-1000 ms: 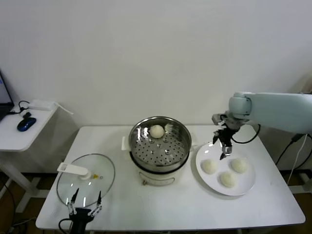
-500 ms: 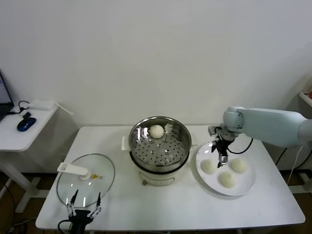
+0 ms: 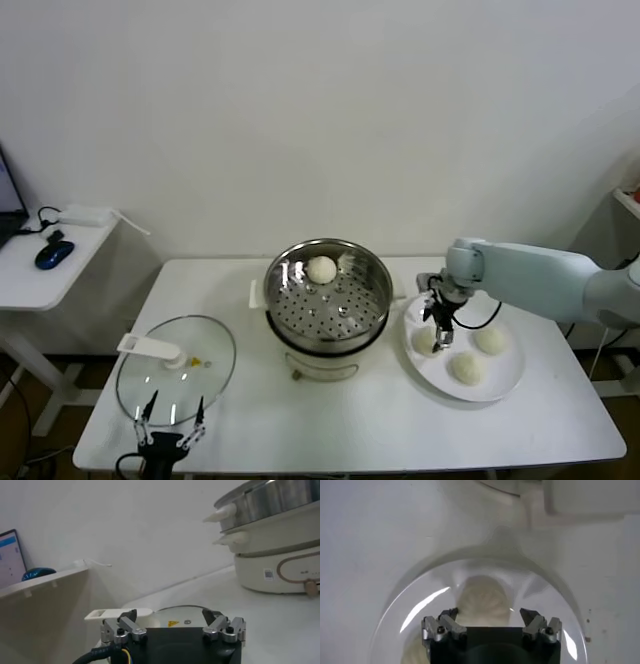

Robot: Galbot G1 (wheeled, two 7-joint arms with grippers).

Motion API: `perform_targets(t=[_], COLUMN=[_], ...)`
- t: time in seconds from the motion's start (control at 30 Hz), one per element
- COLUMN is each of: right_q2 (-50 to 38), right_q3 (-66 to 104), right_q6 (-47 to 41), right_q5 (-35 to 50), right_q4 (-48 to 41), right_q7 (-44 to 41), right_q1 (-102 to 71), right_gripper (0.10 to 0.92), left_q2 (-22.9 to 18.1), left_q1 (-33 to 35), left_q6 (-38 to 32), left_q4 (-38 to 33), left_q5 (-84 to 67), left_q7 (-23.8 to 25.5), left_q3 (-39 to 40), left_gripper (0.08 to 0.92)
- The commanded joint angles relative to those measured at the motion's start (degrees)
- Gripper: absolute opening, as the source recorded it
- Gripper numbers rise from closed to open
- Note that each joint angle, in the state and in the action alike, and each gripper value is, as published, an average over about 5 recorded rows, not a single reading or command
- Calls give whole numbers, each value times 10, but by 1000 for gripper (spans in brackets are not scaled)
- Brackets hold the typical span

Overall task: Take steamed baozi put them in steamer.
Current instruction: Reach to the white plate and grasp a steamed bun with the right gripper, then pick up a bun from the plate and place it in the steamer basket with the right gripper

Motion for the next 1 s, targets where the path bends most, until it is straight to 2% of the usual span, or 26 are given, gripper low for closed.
perform_targets(t=[0.03,0.17,0.43,0.77,1.0], right_q2=[3,3,-7,-23,3], right_q3=[21,20,7,-110,-172], right_q6=[-2,-1,-1,12,22], right_q5=[-9,-9,5,77,189], right_q4=[-13,-13,16,105,169], right_q7=[4,1,-7,-54,-108], right_q1=[-24,-18,17,205,361], right_gripper=[782,707,612,601,602], left_q2=[-1,0,0,1,1], left_q1=[0,-1,-1,1,-1], left_q6=[0,1,2,4,7], left_q4=[0,-1,-4,-14,-20], left_q5=[1,1,0,0,1], left_q7=[0,0,0,1,4], left_q3=[1,0,0,2,4], left_gripper=[823,823,823,823,823])
